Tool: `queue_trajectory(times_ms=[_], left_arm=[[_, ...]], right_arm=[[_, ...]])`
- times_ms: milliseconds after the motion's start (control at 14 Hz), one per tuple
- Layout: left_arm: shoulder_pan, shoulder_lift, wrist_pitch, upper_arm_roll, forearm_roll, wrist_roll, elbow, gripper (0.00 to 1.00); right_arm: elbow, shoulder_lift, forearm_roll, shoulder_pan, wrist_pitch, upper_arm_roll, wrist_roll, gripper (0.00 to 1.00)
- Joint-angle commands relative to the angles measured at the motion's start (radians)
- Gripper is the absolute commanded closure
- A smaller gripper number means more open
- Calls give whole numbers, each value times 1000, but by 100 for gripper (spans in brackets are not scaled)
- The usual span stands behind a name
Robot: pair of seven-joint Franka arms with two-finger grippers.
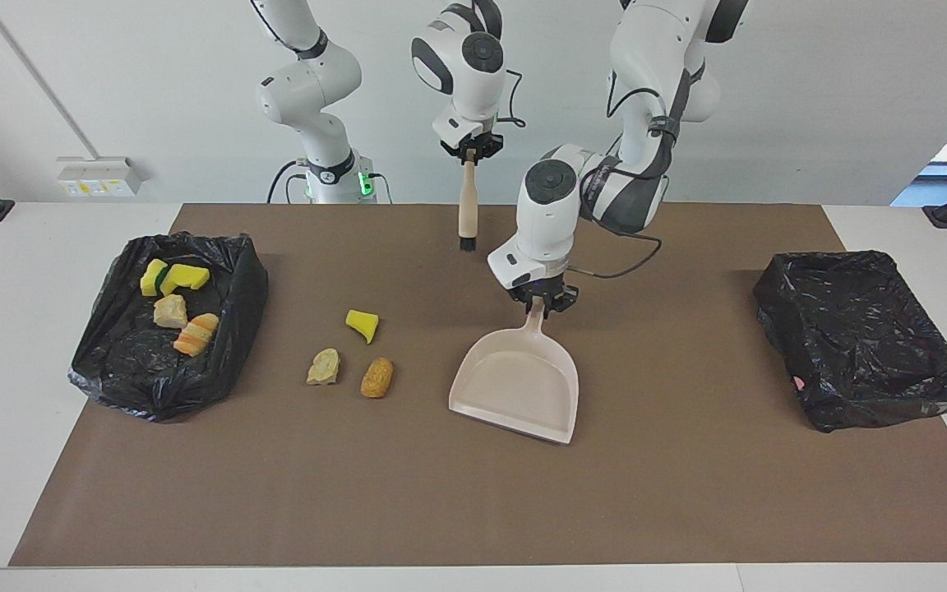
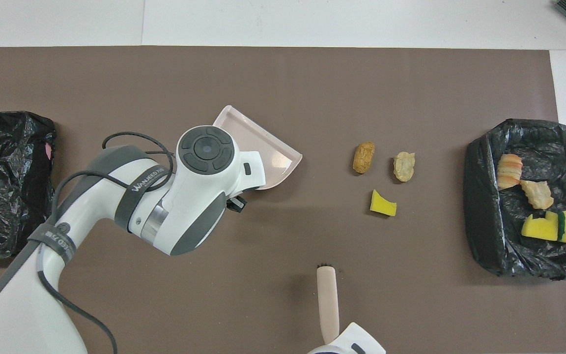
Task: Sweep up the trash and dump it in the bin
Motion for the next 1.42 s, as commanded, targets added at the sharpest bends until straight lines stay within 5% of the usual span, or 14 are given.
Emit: queue_trajectory(times_ms=[0,285,712,926,1353], left_arm=[[32,-39,-45,-5,30,277,-27,100],[72,-42,-49,-8,32,585,-49,100],[50,-59,6,-11,32,581,-125,100],[40,-68,47,-10,35,582,-155,100],[6,-96,60,-10,73,581,-199,100]], right_arm=[[47,-27,-94,-113,-98,6,-143,100],[149,79,-322,-298,-89,12,-410,100],[460,467,-681,-471,35,12,-587,100],[534,593,-685,-542,113,14,-564,100],[445,620,-579,-602,184,14,-478,100]])
